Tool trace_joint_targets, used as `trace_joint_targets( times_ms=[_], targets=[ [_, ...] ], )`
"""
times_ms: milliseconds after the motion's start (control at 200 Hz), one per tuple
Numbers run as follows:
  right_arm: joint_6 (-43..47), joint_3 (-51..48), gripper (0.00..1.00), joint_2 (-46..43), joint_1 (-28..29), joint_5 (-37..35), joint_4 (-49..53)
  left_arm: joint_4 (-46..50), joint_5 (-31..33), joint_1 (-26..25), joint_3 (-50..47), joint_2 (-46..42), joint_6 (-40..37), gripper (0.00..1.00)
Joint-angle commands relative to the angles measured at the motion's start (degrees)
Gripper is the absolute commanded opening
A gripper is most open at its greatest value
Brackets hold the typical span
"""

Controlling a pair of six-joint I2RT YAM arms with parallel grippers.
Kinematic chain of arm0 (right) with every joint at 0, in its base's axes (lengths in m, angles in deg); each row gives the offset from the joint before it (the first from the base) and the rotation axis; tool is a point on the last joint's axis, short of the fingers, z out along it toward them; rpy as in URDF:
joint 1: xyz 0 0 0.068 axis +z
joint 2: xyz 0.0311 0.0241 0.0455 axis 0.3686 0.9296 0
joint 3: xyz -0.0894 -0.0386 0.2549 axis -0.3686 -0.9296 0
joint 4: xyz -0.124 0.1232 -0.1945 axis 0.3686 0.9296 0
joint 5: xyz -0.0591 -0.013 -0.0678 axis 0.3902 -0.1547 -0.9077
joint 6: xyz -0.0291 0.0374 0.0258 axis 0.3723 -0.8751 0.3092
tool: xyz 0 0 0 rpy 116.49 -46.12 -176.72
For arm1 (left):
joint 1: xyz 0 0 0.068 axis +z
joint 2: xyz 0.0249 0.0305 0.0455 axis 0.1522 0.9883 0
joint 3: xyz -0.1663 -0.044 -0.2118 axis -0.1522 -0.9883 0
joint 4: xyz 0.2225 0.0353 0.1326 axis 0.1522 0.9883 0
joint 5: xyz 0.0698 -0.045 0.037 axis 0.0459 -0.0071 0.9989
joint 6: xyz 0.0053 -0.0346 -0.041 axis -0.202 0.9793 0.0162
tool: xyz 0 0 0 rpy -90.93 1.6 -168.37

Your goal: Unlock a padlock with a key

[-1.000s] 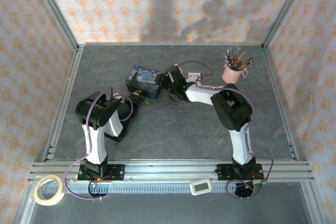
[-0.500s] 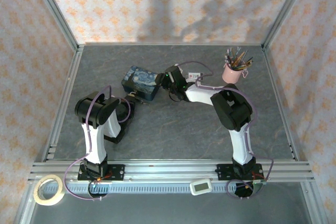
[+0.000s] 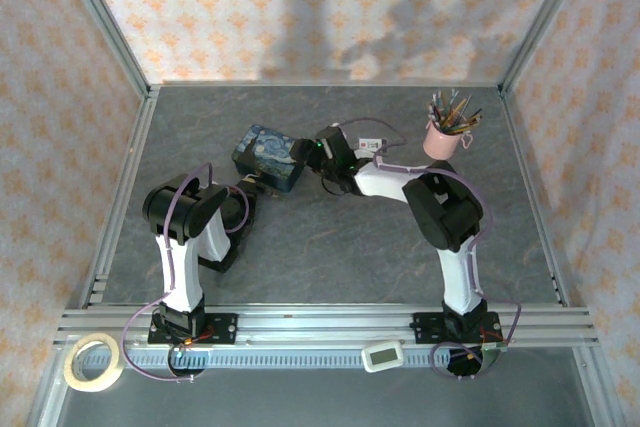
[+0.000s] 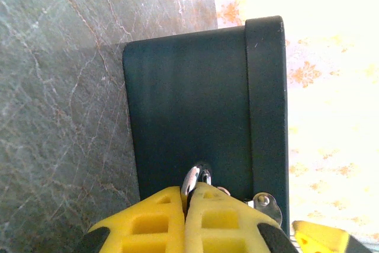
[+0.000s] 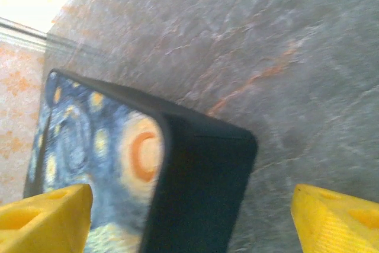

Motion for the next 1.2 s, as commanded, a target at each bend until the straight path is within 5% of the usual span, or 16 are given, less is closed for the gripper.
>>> trace_joint_targets(
  times_ms=[0,195,395,601,901,1196],
  targets=[
    [-1.76,3.7,0.85,2.34,1.56,0.38,0.95,-13.29,1.03,0.08,-1.16,1.43,-1.5,0.0],
    [-6.29,4.3,0.8,5.93,2.25,-2.47,0.03,-13.29,3.43,0.09,-2.31,0.84,-1.69,0.0],
    [-12.19,-0.44,0.59,6.78,2.3,-7.65,-0.67,-13.3,9.82,-0.12,-1.9,0.64,-1.5,0.0],
    [-12.8,-2.71,0.58,5.44,1.73,-7.82,-2.75,-13.29,9.64,0.72,-1.07,-2.01,-3.94,0.0],
    [-0.43,3.57,0.72,2.95,0.15,-5.1,-0.65,-10.59,-3.0,2.33,-5.62,-9.1,-3.09,0.0],
    [14.39,2.07,0.91,-7.87,0.07,-5.48,5.2,13.22,-17.26,0.15,-7.91,-25.13,-7.2,0.0]
  ],
)
